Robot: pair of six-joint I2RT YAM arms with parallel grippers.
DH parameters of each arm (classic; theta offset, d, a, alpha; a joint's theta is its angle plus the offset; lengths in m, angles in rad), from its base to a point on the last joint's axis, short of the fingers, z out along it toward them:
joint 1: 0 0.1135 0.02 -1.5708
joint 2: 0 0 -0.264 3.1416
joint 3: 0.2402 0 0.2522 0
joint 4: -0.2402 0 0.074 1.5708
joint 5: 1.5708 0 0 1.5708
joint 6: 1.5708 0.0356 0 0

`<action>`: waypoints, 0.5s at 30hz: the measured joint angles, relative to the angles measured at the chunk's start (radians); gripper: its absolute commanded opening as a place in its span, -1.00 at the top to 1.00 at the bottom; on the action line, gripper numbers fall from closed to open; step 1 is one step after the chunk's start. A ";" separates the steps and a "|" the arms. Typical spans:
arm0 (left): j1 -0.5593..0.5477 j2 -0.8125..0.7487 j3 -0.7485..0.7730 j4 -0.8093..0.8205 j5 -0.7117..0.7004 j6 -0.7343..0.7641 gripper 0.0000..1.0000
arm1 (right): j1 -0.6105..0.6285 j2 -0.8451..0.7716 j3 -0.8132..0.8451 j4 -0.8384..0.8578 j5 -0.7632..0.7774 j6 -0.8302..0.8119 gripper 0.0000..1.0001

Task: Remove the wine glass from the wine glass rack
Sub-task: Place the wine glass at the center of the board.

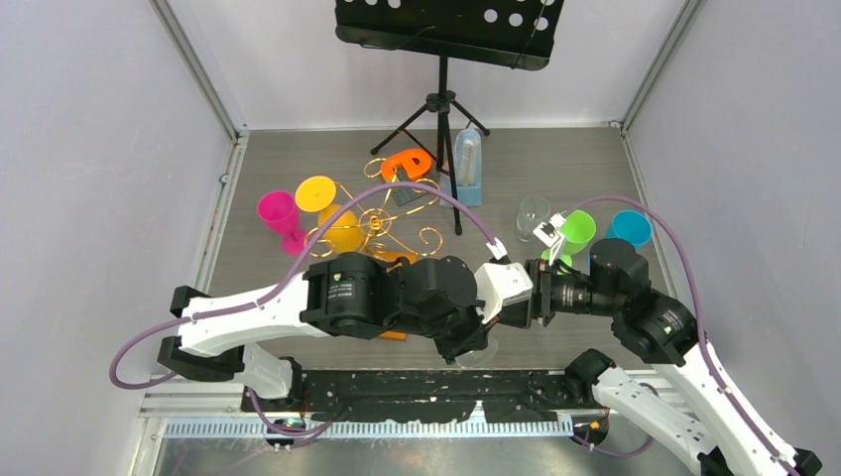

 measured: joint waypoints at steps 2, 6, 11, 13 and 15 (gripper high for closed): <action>-0.012 0.009 0.012 -0.006 -0.021 0.015 1.00 | 0.000 0.016 -0.007 0.022 -0.012 0.018 -0.41; -0.036 0.027 0.029 -0.012 -0.063 0.042 1.00 | 0.000 0.054 -0.021 0.063 -0.034 0.051 -0.41; -0.062 0.060 0.047 -0.022 -0.103 0.070 1.00 | 0.002 0.090 -0.026 0.116 -0.057 0.088 -0.40; -0.067 0.072 0.047 -0.028 -0.117 0.076 1.00 | 0.008 0.098 -0.026 0.134 -0.063 0.101 -0.40; -0.071 0.084 0.047 -0.032 -0.133 0.086 1.00 | 0.021 0.106 -0.029 0.151 -0.066 0.113 -0.39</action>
